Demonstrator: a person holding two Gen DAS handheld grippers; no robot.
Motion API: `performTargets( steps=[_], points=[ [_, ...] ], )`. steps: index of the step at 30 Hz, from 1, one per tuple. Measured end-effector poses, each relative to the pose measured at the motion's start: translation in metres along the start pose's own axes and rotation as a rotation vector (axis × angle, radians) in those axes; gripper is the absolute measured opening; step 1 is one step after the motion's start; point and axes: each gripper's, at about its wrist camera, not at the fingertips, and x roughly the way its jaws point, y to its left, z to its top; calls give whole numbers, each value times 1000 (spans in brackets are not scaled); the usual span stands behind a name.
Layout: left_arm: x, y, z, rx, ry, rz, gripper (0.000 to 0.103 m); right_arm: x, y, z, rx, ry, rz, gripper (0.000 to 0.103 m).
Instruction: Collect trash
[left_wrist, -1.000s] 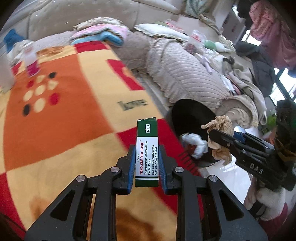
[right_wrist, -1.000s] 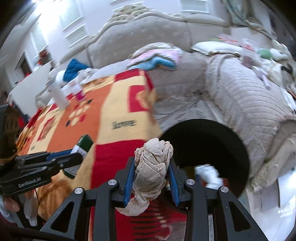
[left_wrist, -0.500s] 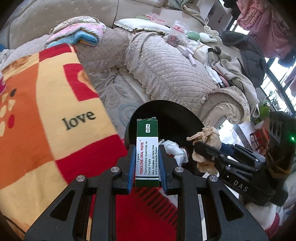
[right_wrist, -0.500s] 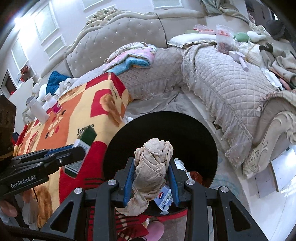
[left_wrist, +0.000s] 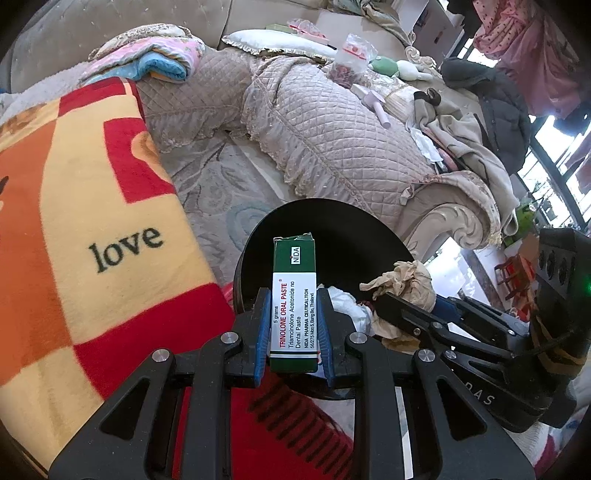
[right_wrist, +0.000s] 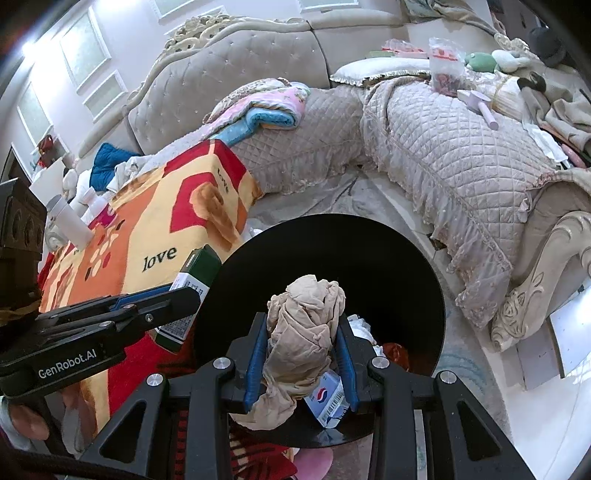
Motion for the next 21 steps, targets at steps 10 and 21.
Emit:
performTargets(
  steps=[10,21],
  points=[
    [1,5,0,-14,-18,-8,55,4,-4,-2,29,8,-14,44],
    [-28,10,-15,16,-89,186,56,-14,10,-16,21,-45,-91,47]
  ],
)
